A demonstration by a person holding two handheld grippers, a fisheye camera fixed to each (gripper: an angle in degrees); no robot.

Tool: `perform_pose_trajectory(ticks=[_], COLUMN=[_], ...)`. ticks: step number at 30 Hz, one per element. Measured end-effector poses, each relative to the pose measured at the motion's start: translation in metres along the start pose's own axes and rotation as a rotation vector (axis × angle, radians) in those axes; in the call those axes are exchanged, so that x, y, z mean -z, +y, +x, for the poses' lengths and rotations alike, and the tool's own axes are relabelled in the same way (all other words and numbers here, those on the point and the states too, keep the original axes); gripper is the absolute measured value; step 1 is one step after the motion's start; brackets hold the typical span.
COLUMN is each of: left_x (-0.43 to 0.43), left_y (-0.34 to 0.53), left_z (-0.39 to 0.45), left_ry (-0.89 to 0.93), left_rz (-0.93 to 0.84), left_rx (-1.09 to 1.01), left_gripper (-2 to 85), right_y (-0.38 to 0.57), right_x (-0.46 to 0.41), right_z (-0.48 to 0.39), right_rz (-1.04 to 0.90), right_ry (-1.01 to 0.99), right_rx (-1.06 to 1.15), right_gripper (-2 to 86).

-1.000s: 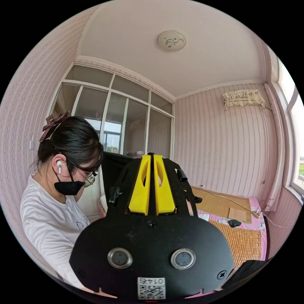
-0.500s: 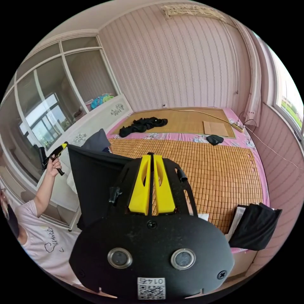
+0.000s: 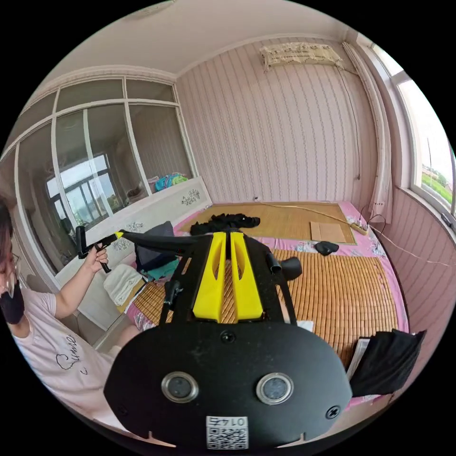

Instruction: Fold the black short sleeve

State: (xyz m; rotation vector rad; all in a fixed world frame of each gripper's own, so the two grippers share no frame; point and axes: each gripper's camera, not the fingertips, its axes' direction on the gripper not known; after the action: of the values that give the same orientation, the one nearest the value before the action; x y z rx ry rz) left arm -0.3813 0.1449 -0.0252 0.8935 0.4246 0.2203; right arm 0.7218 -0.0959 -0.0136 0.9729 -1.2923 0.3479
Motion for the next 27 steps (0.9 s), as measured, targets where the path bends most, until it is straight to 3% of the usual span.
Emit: perform_pose_trajectory(ticks=[5, 7, 9, 13, 17, 27], left_x=[-0.107, -0.138, -0.161, -0.19, -0.199, -0.198], left_y=[0.133, 0.177, 0.215, 0.273, 0.292, 0.297], left_z=[-0.036, -0.046, -0.055, -0.062, -0.054, -0.063], left_ry=[0.001, -0.03, -0.041, -0.083, -0.08, -0.023], left_rz=[-0.355, -0.436, -0.5, -0.646, -0.74, -0.781], left_rx=[0.104, 0.155, 0.242, 0.36, 0.294, 0.299], left_gripper=[-1.0, -1.0, -1.0, -1.0, -1.0, -1.0], right_y=[0.126, 0.191, 0.229, 0.282, 0.299, 0.324], right_x=[-0.103, -0.147, -0.165, -0.181, -0.177, -0.155], right_z=[0.06, 0.088, 0.103, 0.119, 0.121, 0.137], right_rz=[-0.35, -0.537, -0.597, -0.694, -0.768, -0.784], right_ry=[0.035, 0.091, 0.097, 0.089, 0.143, 0.105], right_rx=[-0.242, -0.399, -0.502, -0.612, -0.572, -0.575], right_gripper=[-0.4, -0.4, -0.4, -0.4, -0.3, 0.0])
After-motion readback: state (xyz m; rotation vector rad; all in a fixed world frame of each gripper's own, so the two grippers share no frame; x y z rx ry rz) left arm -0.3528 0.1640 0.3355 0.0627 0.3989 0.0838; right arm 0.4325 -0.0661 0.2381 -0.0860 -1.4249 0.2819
